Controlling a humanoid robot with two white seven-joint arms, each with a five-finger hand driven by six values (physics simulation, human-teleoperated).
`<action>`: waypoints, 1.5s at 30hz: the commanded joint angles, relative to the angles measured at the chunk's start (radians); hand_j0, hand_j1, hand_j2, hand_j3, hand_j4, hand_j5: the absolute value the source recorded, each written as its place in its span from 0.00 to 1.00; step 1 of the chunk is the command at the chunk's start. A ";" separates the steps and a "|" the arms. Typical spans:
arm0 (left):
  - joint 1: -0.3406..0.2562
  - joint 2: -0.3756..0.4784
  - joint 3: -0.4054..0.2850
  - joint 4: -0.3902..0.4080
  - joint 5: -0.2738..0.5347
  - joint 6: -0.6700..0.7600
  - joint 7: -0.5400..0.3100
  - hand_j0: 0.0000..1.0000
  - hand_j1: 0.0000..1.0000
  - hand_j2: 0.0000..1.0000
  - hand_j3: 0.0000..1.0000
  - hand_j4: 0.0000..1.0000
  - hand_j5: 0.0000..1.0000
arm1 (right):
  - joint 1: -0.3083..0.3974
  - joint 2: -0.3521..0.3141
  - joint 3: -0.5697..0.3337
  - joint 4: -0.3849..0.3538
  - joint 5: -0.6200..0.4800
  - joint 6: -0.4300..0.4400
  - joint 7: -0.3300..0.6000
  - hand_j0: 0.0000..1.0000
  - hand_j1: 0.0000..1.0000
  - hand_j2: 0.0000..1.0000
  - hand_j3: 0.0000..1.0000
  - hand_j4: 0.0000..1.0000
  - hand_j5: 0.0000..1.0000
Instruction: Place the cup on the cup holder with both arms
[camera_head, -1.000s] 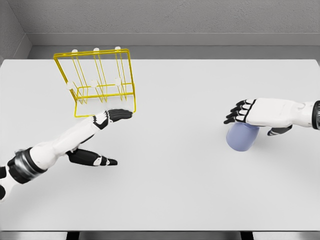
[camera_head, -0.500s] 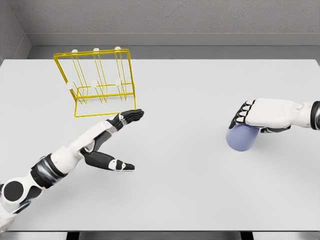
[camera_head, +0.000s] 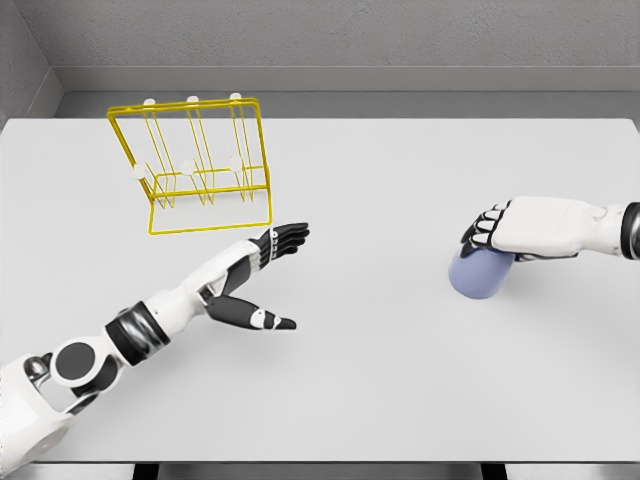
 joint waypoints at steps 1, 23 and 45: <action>0.000 -0.023 0.001 0.037 0.001 0.002 -0.001 1.00 1.00 1.00 1.00 1.00 1.00 | 0.000 -0.001 0.000 -0.001 -0.008 0.001 0.004 0.63 0.63 0.63 0.63 0.63 0.63; 0.008 -0.058 0.001 0.088 -0.007 0.002 -0.001 1.00 1.00 1.00 1.00 1.00 1.00 | -0.046 0.025 -0.010 -0.126 -0.024 0.001 0.004 0.60 0.60 0.60 0.60 0.60 0.60; 0.003 -0.060 0.004 0.115 -0.001 0.004 -0.001 1.00 1.00 1.00 1.00 1.00 1.00 | -0.078 0.200 0.069 -0.127 -0.032 0.001 -0.001 0.61 0.61 0.61 0.61 0.61 0.61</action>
